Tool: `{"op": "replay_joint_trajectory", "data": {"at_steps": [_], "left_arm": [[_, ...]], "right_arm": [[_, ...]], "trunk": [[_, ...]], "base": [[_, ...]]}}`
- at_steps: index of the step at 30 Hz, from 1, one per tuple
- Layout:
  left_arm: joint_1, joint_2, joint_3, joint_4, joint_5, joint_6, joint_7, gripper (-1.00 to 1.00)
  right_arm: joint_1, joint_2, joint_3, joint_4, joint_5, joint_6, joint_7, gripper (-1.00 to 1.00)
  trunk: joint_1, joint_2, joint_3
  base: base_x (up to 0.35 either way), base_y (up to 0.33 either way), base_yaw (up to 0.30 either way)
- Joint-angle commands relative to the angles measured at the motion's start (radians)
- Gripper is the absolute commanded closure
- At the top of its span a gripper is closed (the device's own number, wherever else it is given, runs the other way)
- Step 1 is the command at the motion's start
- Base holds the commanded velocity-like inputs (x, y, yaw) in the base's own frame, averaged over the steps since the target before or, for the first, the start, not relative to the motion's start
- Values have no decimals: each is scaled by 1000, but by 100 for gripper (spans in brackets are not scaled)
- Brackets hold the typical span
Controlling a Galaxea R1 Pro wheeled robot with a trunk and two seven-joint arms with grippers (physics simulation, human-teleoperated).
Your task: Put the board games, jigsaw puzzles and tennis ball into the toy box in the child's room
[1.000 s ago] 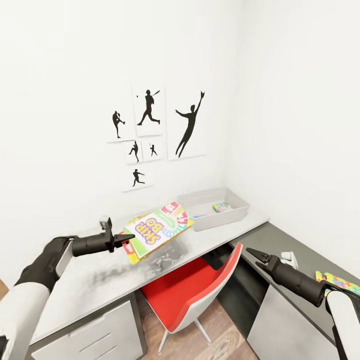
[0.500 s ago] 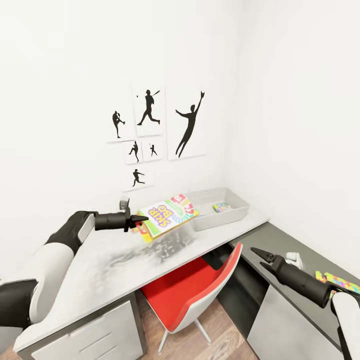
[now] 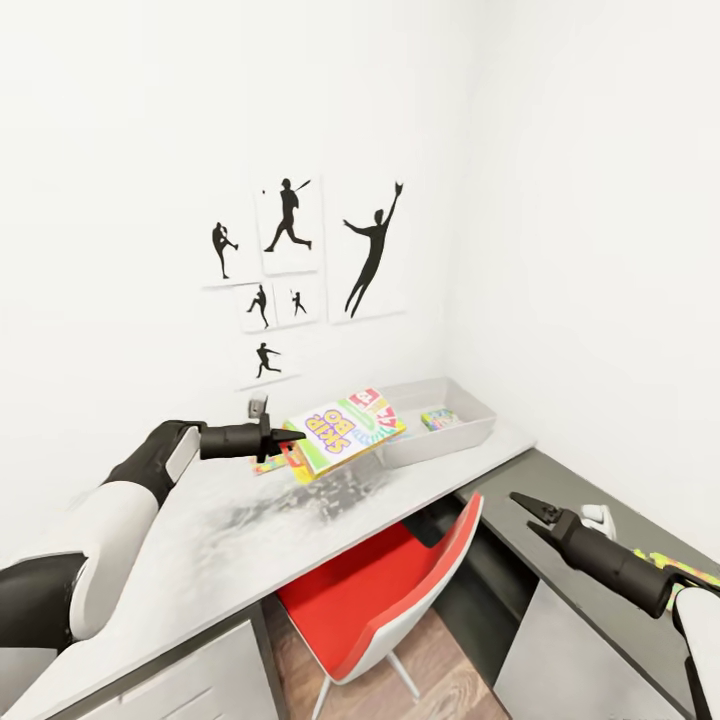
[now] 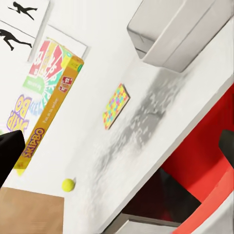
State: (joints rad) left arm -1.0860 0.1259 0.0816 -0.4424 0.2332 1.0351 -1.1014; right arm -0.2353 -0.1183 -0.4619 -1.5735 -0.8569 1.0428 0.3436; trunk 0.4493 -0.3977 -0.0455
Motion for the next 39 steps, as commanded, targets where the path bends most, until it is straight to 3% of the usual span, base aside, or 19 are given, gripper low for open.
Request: {"op": "replay_joint_trajectory", "data": {"at_steps": [1, 22, 39], "left_arm": [[-1, -1, 3, 0, -3, 4, -5, 100], [-1, -2, 0, 0, -9, -4, -5, 100], [-1, -1, 0, -4, -9, -4, -5, 100]], "right_arm": [[-1, 0, -2, 0, 10, 4, 11, -100], [-1, 0, -6, 4, 10, 4, 28, -100], [-2, 2, -6, 6, 10, 4, 28, -100]], "trunk": [[1, -2, -2], [1, -2, -2], [1, -2, -2]], "base": [[15, 0, -109], [164, -21, -5], [-83, -74, 0]]}}
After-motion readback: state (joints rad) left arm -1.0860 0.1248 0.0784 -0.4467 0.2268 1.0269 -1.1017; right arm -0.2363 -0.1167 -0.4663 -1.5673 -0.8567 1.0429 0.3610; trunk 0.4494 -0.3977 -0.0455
